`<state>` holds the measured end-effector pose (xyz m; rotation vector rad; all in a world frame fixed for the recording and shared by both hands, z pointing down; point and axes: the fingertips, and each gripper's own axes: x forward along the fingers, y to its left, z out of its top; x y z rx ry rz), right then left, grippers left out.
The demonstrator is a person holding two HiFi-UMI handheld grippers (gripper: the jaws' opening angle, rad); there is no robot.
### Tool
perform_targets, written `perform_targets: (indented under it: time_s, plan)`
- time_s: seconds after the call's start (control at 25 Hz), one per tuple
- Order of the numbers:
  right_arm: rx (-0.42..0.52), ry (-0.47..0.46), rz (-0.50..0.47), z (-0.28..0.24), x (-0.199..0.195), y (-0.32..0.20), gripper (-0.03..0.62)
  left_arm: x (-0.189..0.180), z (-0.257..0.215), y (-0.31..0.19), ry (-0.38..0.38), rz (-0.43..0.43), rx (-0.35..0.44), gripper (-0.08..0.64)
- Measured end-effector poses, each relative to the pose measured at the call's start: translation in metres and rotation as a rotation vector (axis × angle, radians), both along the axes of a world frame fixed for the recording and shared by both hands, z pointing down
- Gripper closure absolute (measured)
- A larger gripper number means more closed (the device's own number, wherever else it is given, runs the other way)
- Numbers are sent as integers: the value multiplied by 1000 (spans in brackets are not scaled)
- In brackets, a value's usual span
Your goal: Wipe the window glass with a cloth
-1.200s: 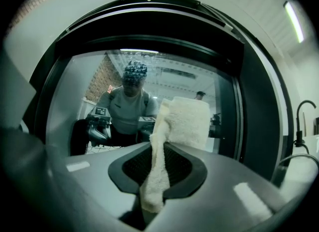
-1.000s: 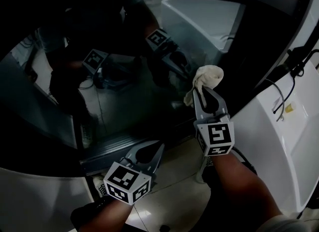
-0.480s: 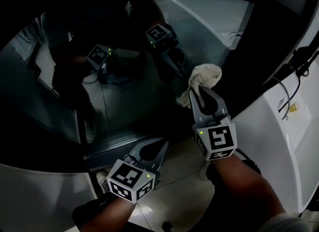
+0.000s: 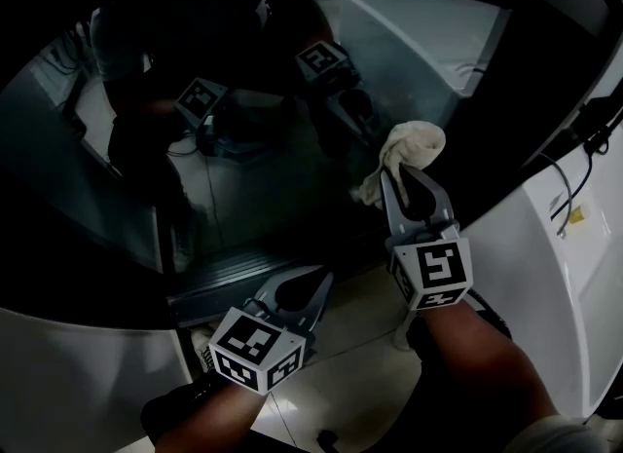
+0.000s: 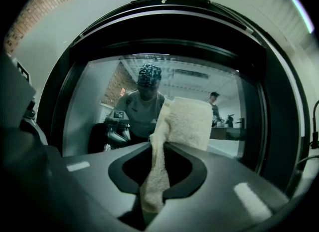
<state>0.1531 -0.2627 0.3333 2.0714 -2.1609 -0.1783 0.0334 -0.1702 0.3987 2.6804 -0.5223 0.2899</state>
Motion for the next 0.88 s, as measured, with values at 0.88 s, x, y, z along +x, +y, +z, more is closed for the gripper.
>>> perform_targets:
  time_s: [0.88]
  plan:
    - [55, 62, -64, -11, -25, 5, 537, 3, -7, 3, 17, -38, -8, 543]
